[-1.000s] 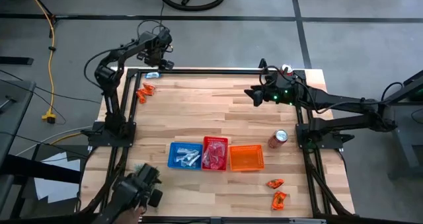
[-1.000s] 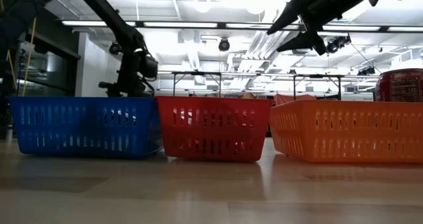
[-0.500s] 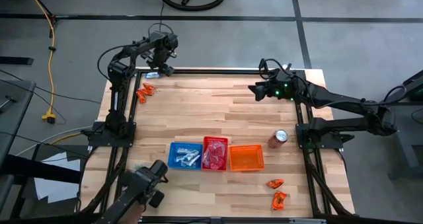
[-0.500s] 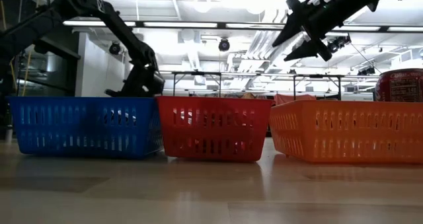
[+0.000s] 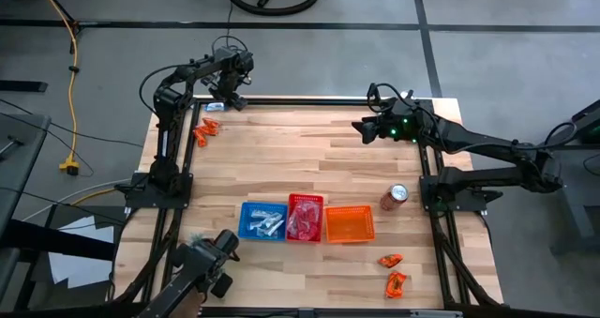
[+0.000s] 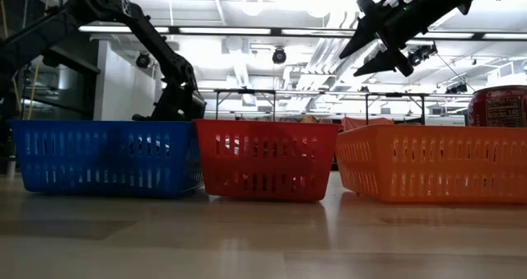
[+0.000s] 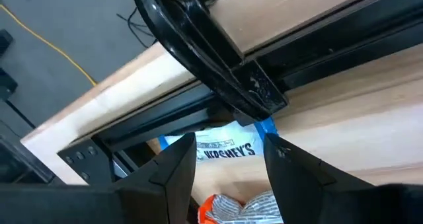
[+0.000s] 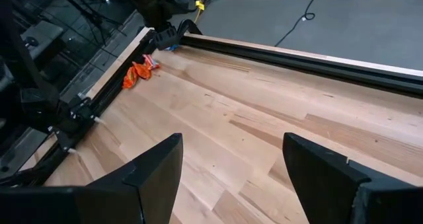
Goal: Sort candy
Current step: Put the white candy pack into the blue bin
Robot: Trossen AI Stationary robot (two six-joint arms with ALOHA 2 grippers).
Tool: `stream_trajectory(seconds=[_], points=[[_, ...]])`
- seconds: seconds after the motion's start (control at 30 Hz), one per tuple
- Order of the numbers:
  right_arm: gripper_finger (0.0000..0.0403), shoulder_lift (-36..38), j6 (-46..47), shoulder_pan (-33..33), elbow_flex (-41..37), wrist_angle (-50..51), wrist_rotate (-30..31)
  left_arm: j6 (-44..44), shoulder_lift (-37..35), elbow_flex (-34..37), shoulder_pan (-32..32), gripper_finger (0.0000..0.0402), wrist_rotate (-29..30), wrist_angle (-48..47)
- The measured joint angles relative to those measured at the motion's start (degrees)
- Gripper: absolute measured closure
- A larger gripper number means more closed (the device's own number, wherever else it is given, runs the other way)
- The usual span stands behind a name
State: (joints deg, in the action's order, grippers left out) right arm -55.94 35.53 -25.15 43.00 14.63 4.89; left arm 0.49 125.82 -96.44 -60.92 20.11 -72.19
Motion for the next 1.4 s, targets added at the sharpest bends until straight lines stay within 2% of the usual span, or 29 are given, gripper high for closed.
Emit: stream_trajectory(seconds=[0.17, 0.5, 0.67, 1.03, 1.23, 1.4], points=[[0.0147, 0.0, 0.0, 0.0, 0.0, 0.0, 0.0, -6.1, 0.0, 0.7, 0.9, 0.0239, 0.7, 0.5], [0.0147, 0.0, 0.4, 0.0, 0.0, 0.0, -0.6, -13.1, 0.0, 4.6, 5.6, 0.0239, 7.6, -0.7], [0.0147, 0.0, 0.4, 0.0, 0.0, 0.0, -1.0, -16.9, -0.1, 4.8, 6.8, 0.0239, 4.6, -1.7], [0.0147, 0.0, -0.5, 0.0, 0.0, 0.6, -1.4, -21.1, -0.3, 4.8, 9.0, 0.0239, -9.2, -3.8], [0.0147, 0.0, -2.5, 0.0, 0.0, 0.6, -1.4, -20.7, -0.3, 4.8, 13.5, 0.0239, -8.8, -3.3], [0.0147, 0.0, -2.6, 0.0, 0.0, 0.6, -1.4, -13.1, -0.3, 4.8, 16.9, 0.0240, -3.6, -2.4]])
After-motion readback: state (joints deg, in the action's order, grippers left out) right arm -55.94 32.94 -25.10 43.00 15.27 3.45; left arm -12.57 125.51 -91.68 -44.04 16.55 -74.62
